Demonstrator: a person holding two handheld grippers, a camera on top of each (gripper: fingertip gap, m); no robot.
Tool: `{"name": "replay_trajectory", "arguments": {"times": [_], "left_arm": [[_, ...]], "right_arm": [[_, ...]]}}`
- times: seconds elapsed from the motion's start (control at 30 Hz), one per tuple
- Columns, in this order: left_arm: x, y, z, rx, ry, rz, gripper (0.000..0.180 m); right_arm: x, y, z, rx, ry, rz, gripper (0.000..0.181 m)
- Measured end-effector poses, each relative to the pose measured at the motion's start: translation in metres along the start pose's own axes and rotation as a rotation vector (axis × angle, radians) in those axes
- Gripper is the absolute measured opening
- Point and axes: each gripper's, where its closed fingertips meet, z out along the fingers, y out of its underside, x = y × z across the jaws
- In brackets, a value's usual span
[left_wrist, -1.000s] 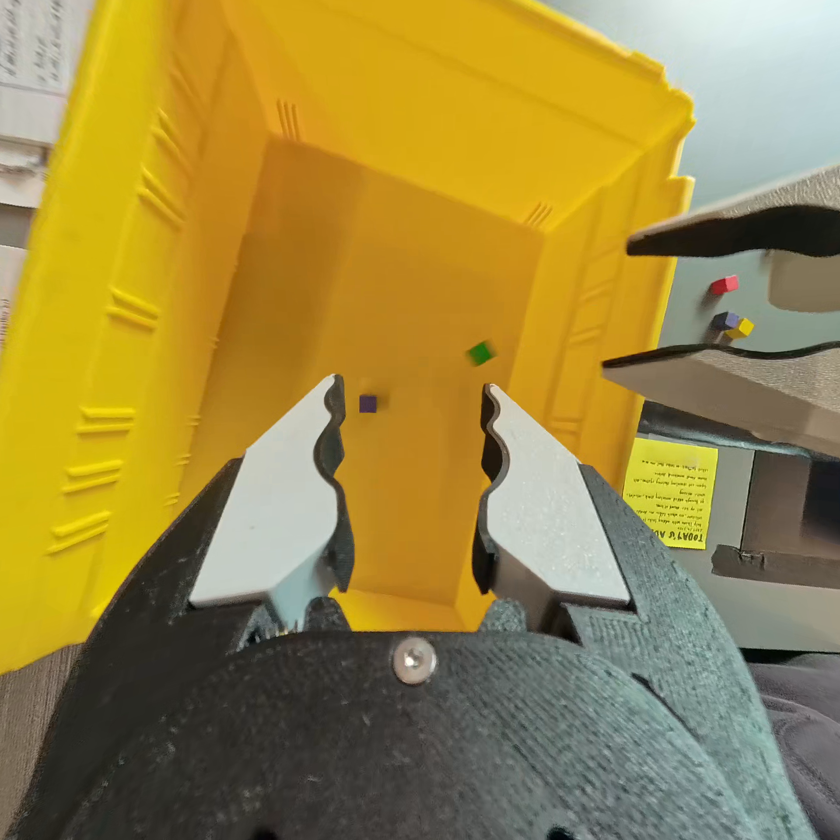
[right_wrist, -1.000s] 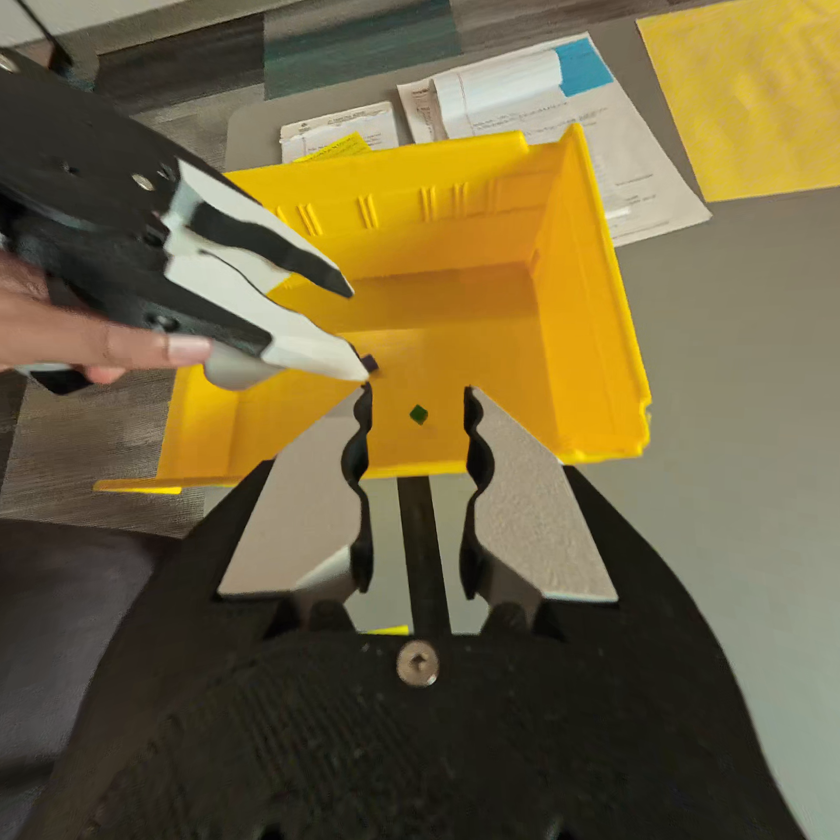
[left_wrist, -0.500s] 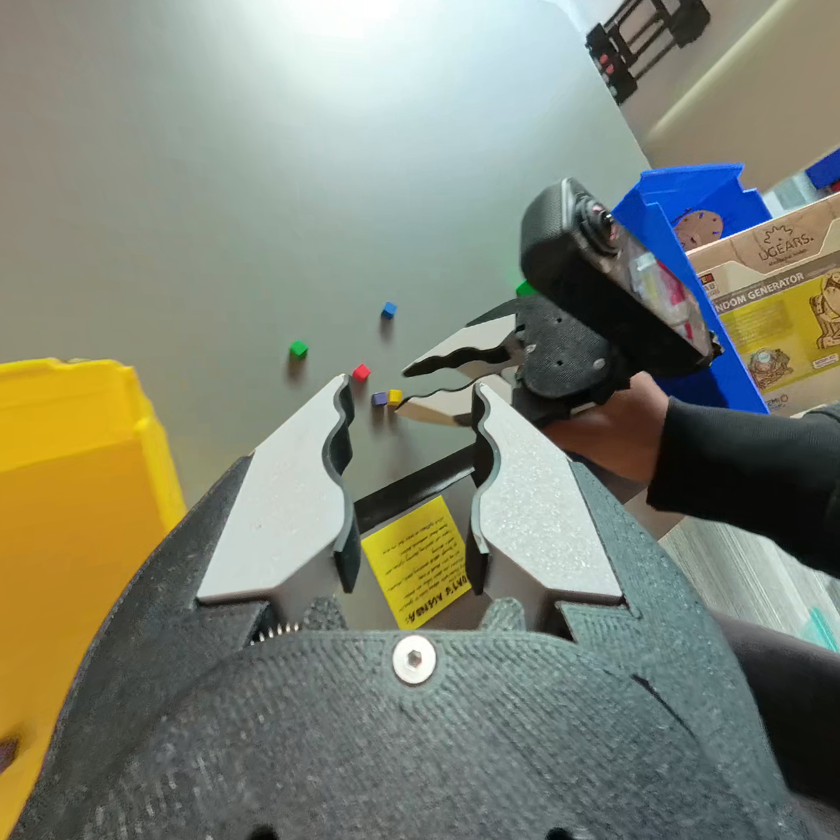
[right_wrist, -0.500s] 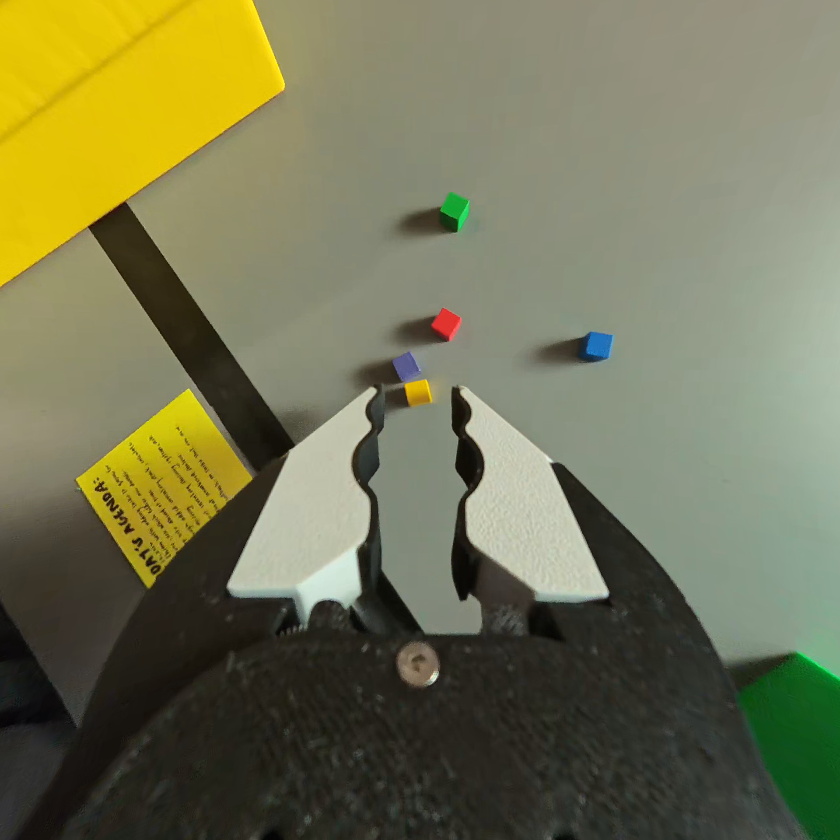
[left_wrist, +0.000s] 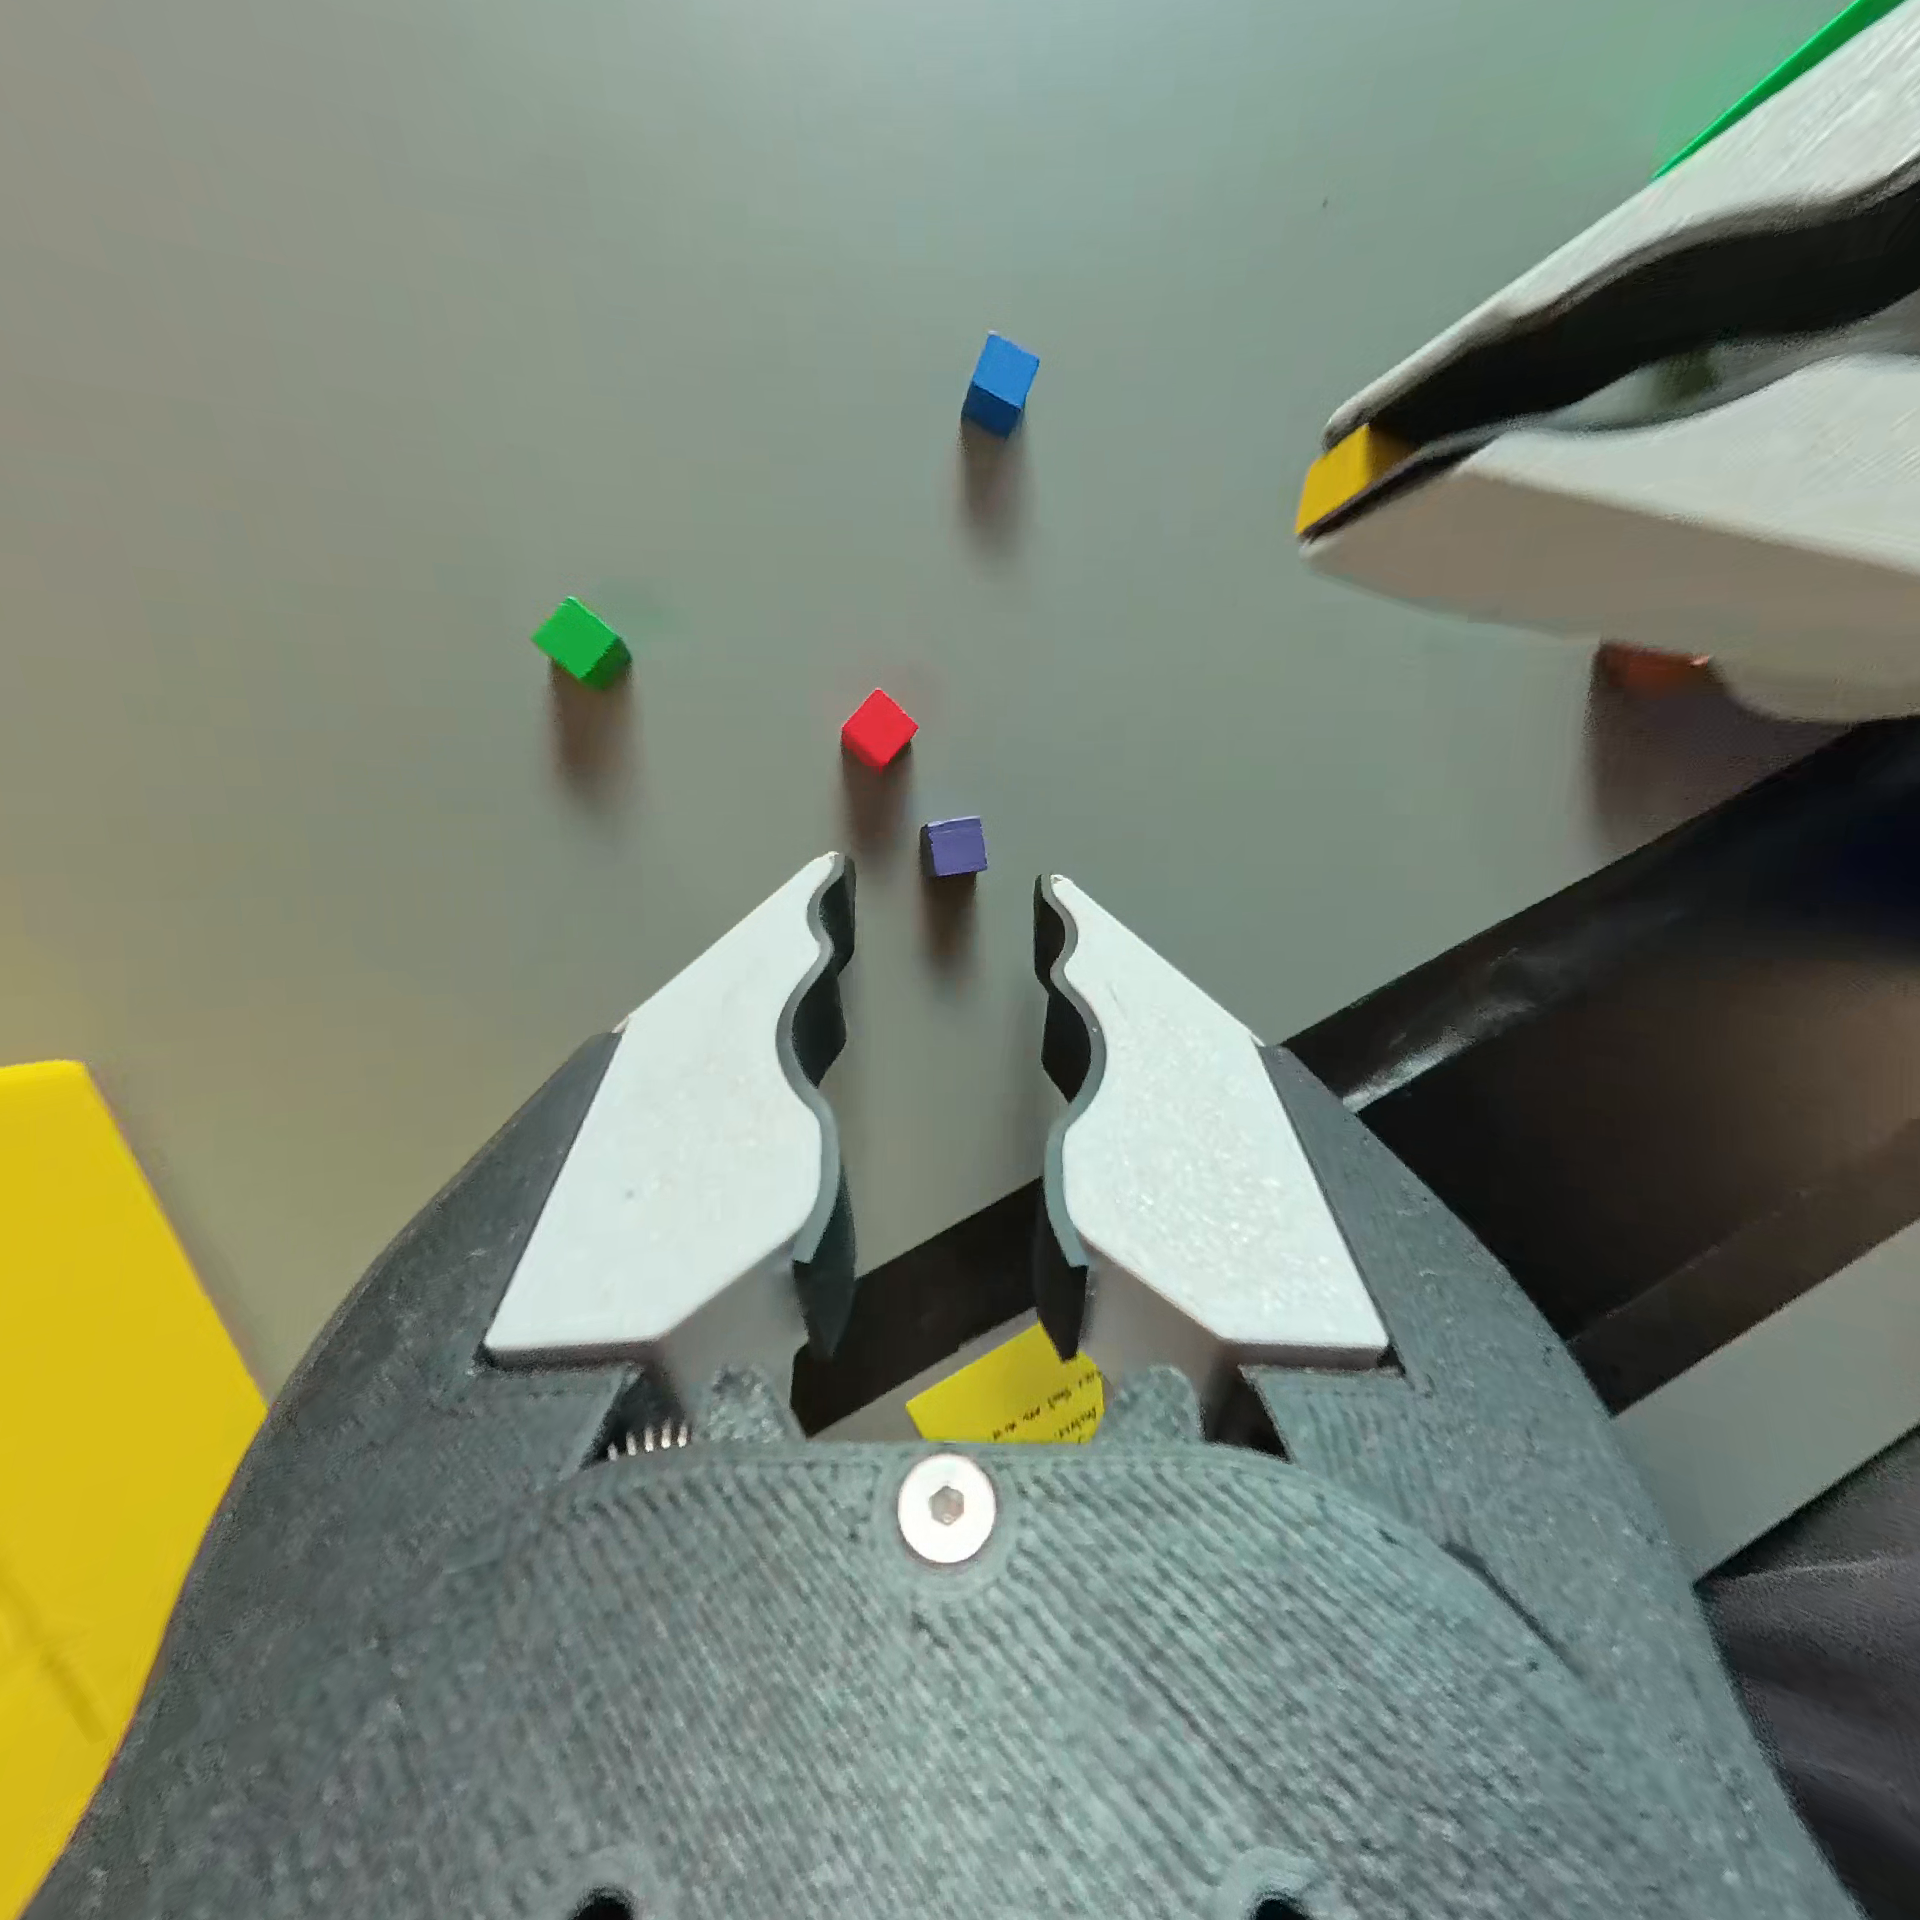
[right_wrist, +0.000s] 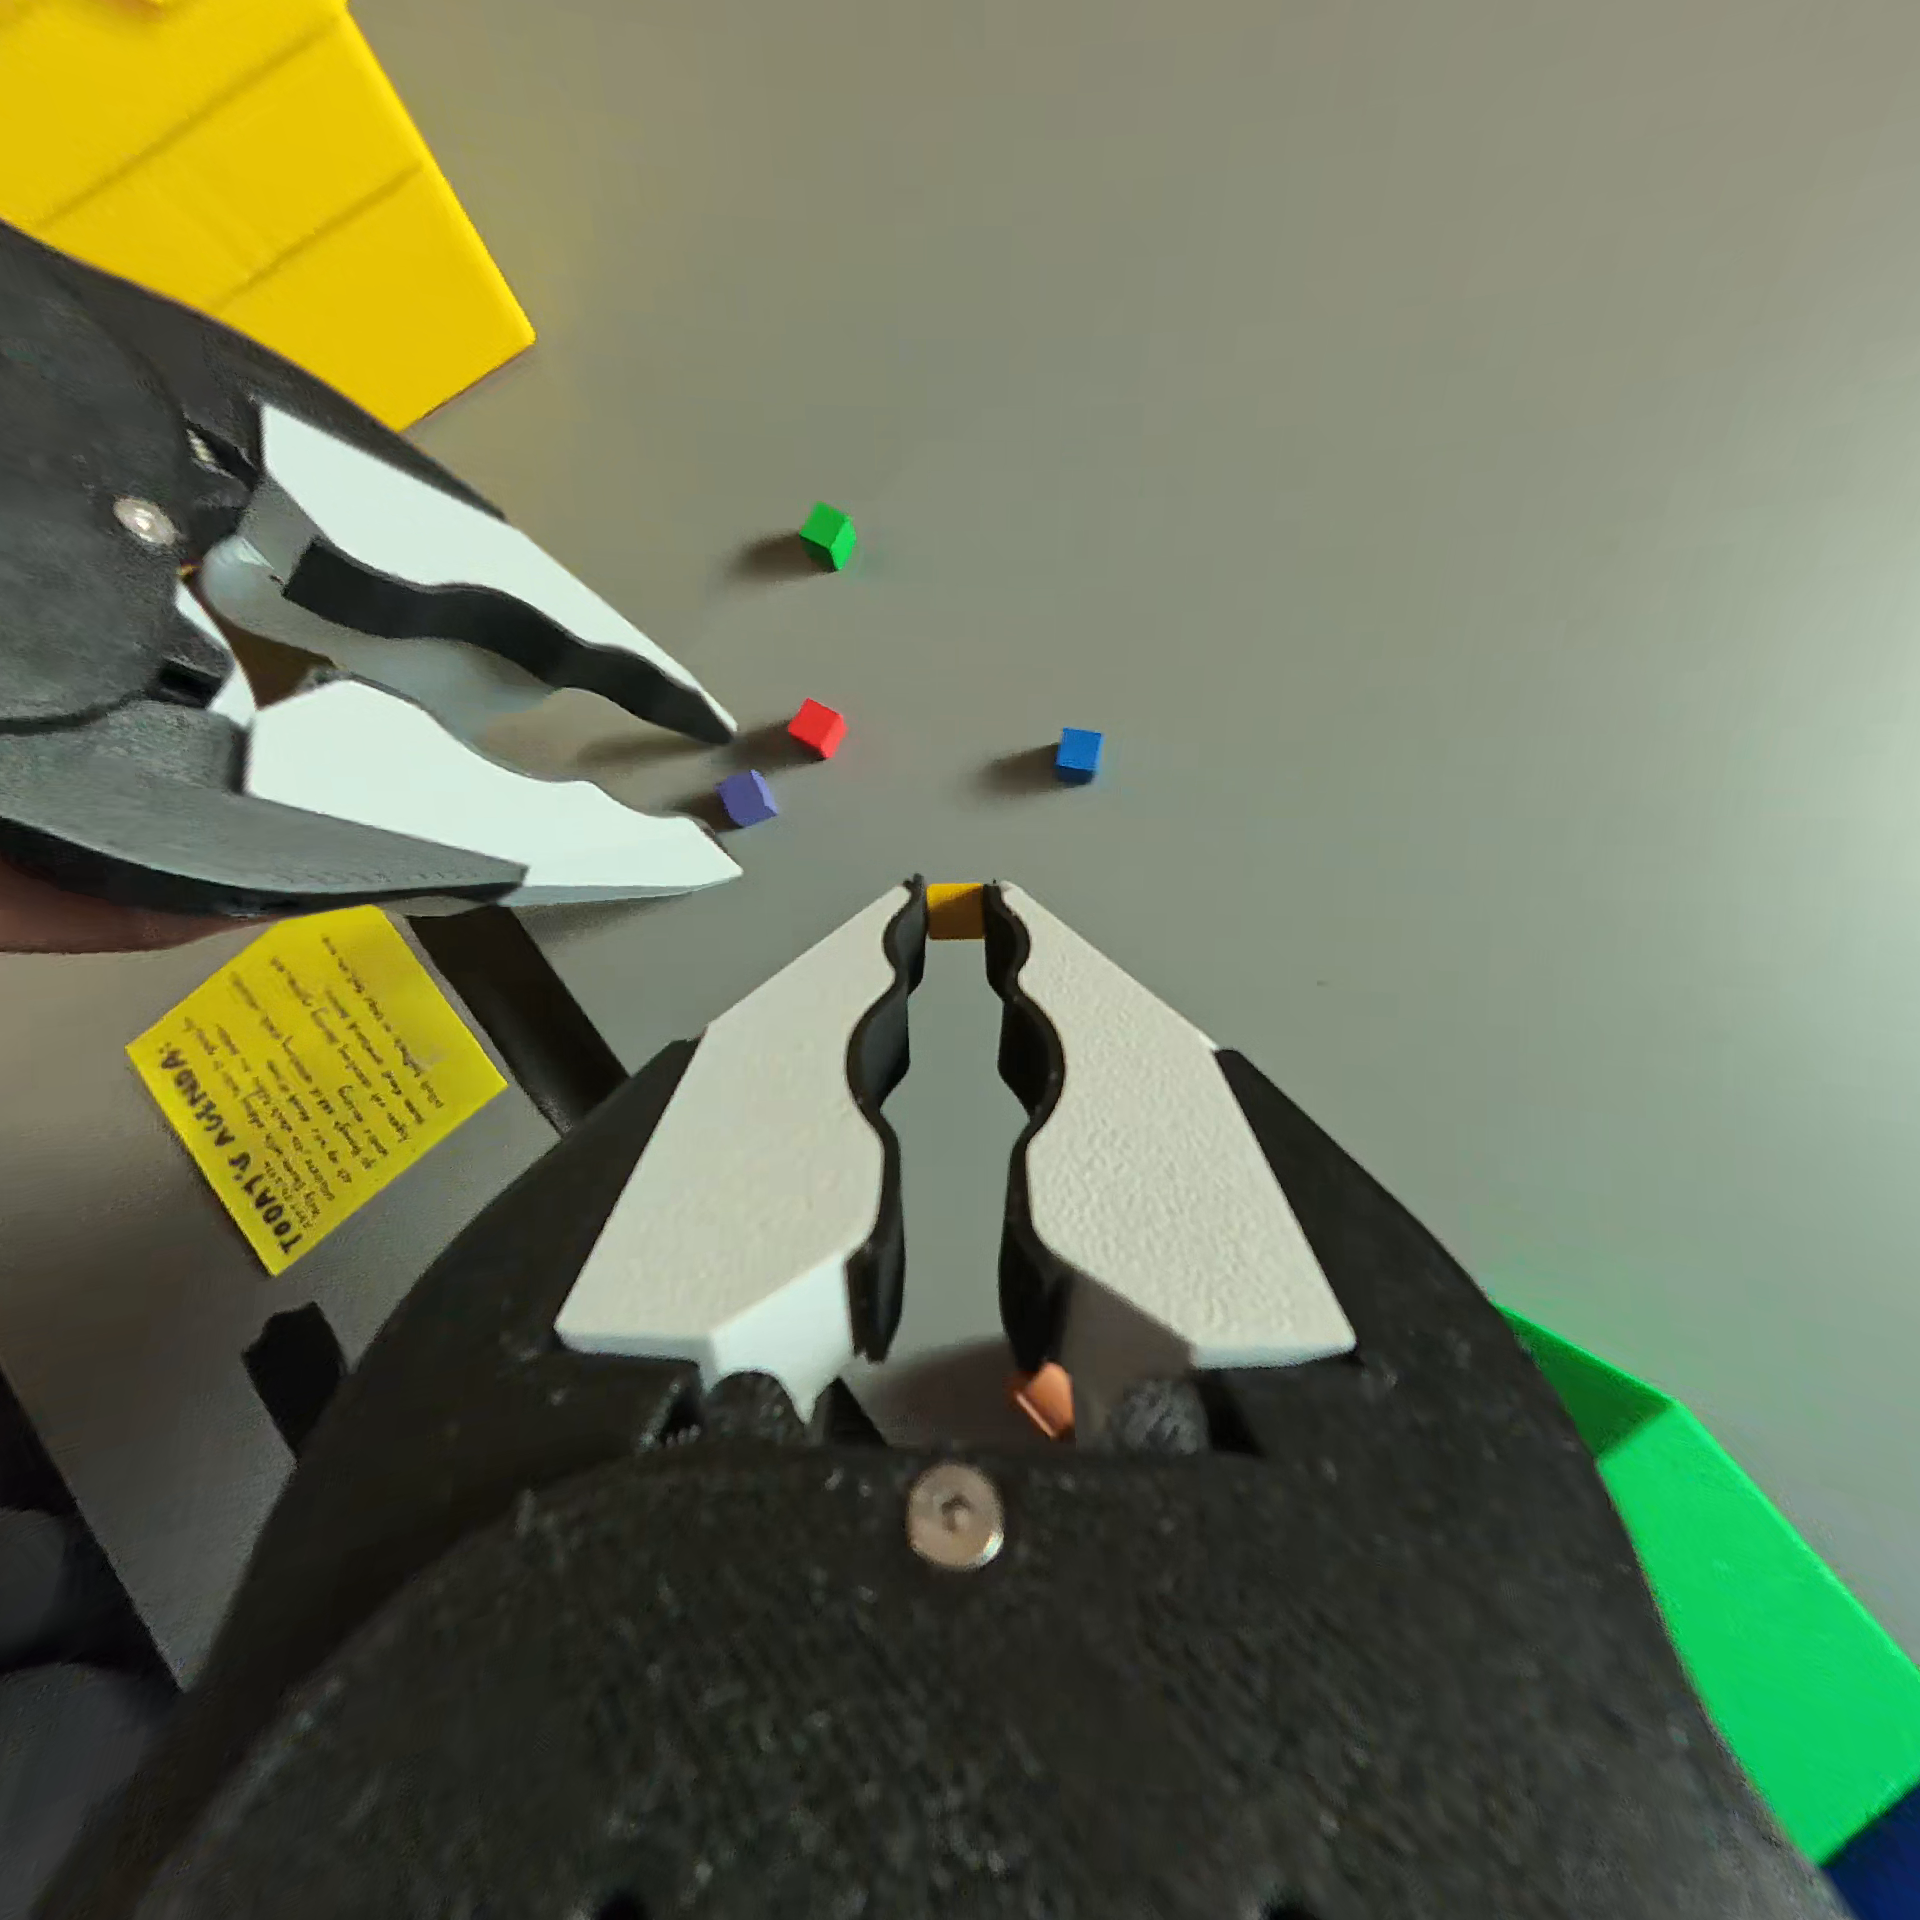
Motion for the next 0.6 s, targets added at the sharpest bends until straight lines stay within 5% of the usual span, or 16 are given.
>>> {"name": "replay_trajectory", "arguments": {"times": [0.13,0.3,0.47,0.6], "left_arm": [[-0.003,-0.007,0.008,0.019,-0.057,0.055,0.008],[-0.002,-0.030,-0.057,0.140,-0.009,-0.045,0.008],[-0.093,-0.041,-0.215,0.425,-0.302,-0.233,0.007],[-0.153,0.053,-0.200,0.244,-0.235,-0.462,0.008]], "right_arm": [[0.014,-0.004,-0.007,0.012,-0.005,0.015,0.009],[-0.002,-0.038,-0.016,0.087,-0.063,-0.028,0.009],[-0.091,-0.119,-0.013,0.195,-0.195,-0.434,0.008],[-0.195,-0.160,0.016,0.229,-0.461,-0.530,0.008]]}}
